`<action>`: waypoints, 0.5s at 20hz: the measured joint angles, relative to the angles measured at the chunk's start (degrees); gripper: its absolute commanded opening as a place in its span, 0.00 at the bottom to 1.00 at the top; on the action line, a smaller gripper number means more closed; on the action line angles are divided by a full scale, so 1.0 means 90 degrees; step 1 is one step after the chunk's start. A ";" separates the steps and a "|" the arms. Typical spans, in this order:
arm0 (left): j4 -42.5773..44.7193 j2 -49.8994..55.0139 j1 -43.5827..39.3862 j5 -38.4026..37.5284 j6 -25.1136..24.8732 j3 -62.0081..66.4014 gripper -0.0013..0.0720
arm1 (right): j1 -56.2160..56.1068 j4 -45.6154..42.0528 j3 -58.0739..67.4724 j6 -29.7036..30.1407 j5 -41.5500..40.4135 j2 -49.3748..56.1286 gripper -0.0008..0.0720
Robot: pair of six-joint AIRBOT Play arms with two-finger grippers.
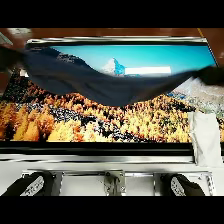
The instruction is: Fold the shirts.
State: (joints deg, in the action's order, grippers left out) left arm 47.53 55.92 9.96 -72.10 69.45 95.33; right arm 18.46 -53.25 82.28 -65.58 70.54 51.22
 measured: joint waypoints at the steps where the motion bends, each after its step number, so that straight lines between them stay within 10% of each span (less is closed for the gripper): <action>1: 0.0267 -0.0262 0.0005 0.0029 0.0134 0.0680 0.07 | -0.0005 -0.0189 0.0627 -0.0090 -0.0197 -0.0352 0.11; 10: 0.2545 -0.2093 0.0024 -0.1030 0.1435 0.2975 0.07 | -0.0005 -0.2047 0.3288 -0.1727 0.0687 -0.2137 0.11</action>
State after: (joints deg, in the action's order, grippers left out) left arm 70.43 37.08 10.17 -81.36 82.37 122.10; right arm 18.41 -71.68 111.87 -81.12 76.73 31.99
